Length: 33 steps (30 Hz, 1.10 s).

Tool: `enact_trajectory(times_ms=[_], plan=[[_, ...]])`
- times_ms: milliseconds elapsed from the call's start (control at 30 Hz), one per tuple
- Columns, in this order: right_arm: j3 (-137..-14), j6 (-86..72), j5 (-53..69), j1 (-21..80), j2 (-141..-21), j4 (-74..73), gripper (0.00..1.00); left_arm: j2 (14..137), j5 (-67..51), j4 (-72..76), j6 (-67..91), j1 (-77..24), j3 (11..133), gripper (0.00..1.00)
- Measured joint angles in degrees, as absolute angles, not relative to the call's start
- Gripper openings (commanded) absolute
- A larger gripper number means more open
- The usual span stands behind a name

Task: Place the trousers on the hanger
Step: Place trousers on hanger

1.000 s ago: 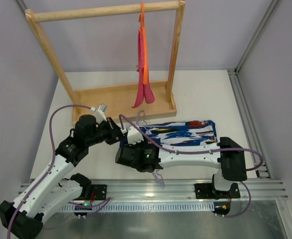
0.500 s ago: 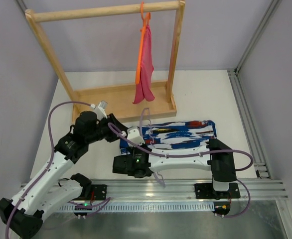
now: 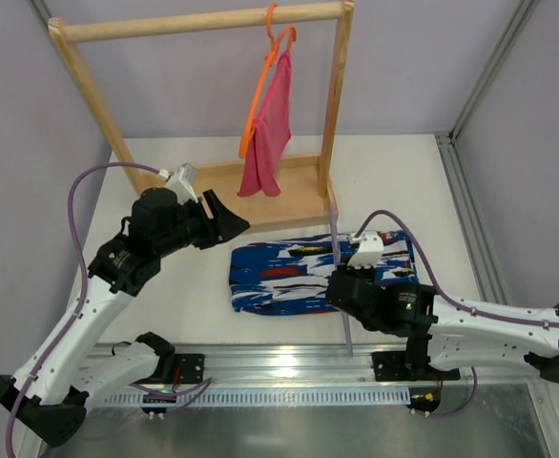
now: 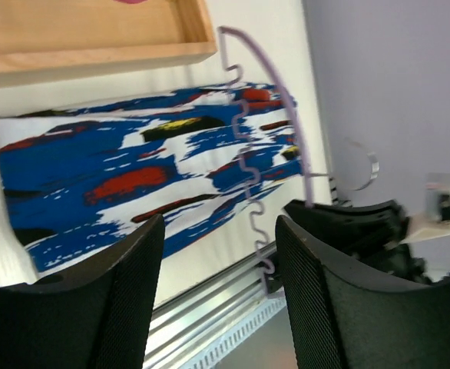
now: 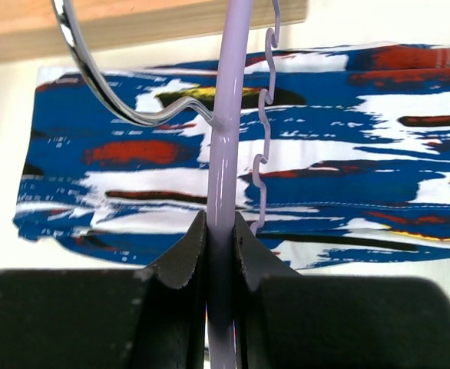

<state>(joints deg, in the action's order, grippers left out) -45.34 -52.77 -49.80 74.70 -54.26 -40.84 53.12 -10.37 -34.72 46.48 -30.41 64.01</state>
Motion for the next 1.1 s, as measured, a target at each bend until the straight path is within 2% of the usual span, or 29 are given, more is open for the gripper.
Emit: enact_trajectory(times_ms=[233, 467, 700, 933, 1100], plan=[[-40.23, -50.41, -47.13, 65.52, -46.61, -39.79, 0.04, 52.27, -8.45, -33.19, 46.09, -29.45, 48.6, 0.65], [-32.49, -46.81, -41.6, 58.5, -43.94, -32.77, 0.04, 55.02, -6.26, -29.1, 47.79, -29.1, 34.41, 0.7], [-30.0, -42.68, -35.77, 52.69, -40.14, -26.94, 0.04, 55.81, -3.99, -23.73, 49.21, -29.1, 30.15, 0.73], [-30.0, -39.97, -28.64, 46.78, -42.78, -21.71, 0.04, 59.29, -3.86, -19.49, 49.36, -29.1, 29.06, 0.75], [-30.68, -39.07, -25.78, 45.12, -43.68, -20.4, 0.04, 60.49, -3.88, -17.47, 49.34, -29.1, 28.38, 0.72]])
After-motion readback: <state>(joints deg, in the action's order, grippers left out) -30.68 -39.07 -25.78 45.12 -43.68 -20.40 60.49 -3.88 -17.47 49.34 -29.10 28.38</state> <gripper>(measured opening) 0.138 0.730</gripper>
